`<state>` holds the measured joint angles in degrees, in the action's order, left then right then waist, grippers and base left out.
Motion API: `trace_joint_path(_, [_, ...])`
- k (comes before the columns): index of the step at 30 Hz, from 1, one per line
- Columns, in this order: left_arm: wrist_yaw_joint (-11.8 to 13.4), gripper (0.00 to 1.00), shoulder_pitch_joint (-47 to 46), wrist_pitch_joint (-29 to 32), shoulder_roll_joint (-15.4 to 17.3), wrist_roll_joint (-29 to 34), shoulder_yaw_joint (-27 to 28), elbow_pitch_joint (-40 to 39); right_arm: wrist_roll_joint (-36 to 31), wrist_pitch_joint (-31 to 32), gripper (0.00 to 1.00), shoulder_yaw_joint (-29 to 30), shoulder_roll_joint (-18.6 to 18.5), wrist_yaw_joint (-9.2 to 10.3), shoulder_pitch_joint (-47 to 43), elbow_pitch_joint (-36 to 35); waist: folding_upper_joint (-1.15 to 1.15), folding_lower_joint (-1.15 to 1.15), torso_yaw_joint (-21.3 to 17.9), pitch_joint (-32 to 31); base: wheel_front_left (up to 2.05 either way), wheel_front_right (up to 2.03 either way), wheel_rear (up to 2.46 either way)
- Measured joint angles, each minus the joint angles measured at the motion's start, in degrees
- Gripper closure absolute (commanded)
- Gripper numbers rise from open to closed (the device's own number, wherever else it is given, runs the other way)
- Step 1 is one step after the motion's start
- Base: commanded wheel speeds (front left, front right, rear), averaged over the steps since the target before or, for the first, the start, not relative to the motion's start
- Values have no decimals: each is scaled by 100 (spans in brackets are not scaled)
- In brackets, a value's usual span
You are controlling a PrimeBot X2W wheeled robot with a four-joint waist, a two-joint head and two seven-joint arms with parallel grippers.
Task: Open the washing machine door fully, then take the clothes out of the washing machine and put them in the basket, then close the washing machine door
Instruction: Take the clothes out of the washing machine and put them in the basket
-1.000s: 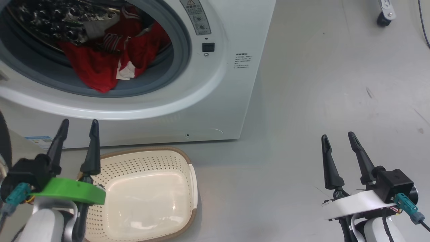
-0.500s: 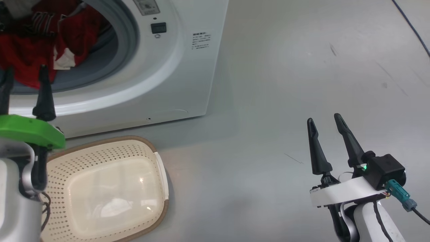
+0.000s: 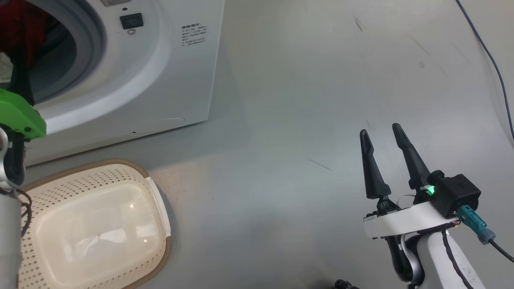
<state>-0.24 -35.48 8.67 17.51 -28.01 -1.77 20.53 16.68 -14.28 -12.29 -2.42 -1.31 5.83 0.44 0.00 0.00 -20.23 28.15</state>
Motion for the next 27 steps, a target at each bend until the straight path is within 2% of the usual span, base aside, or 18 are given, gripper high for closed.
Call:
trace_joint_path(3, [7,0,-198,131,59,85,-24,171,91,0,0,-47,0,42,9,-7,0,0,-91,73,0,0,0])
trace_joint_path(13, [296,0,-758,649,318,240,-33,861,208,0,0,-242,5,107,100,-34,0,0,-280,238,0,0,0])
trace_joint_path(17, [296,0,-920,740,377,359,-152,1078,247,0,0,-271,9,201,103,-43,0,0,-315,273,0,0,0])
trace_joint_path(27, [304,0,-1167,898,455,449,-194,1578,254,0,0,-364,10,260,139,-44,0,0,-372,294,0,0,0])
